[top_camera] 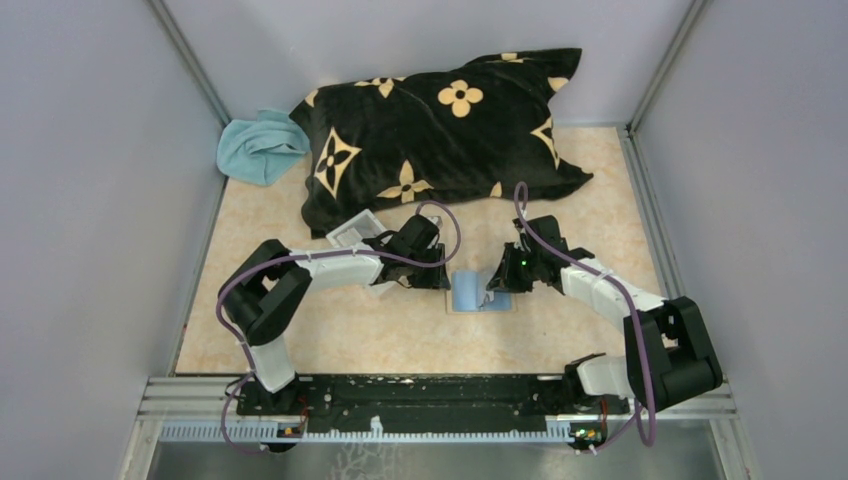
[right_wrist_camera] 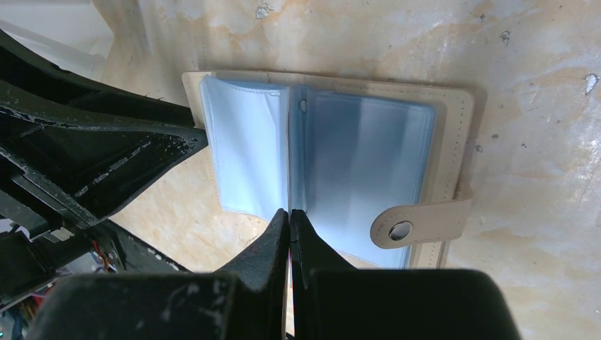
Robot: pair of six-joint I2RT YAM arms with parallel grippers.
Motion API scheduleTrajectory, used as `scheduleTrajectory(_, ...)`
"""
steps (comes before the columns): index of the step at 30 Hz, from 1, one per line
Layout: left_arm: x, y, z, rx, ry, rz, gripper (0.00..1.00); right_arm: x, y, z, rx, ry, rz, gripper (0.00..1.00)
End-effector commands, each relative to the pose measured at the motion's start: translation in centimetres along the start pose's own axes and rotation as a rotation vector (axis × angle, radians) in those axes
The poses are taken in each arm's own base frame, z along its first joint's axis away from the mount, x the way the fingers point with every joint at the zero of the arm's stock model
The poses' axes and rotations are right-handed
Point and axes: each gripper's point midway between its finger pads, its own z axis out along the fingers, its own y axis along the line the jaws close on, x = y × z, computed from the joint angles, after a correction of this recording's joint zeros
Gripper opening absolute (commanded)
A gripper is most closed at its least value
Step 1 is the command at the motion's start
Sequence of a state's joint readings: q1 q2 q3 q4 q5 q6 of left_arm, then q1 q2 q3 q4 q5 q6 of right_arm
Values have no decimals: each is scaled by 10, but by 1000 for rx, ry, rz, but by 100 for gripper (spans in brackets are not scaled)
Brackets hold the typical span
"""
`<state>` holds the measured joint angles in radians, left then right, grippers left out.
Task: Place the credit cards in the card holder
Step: Insert the credit card into the card holder.
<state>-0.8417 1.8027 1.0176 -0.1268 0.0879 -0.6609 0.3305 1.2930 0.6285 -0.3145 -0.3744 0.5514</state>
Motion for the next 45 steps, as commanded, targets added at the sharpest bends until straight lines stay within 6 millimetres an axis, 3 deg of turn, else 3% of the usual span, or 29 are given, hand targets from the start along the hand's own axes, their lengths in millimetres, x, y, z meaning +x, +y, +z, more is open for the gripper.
scheduleTrajectory(1, 38, 31, 10, -87, 117, 8, 38, -14, 14, -5, -61, -54, -16, 0)
scheduleTrajectory(29, 57, 43, 18, -94, 164, 27, 29, 8, 0, 10, -61, -3, 26, 0)
scheduleTrajectory(45, 71, 64, 18, -159, 196, 56, 29, 14, -22, 22, 29, 22, 26, 0)
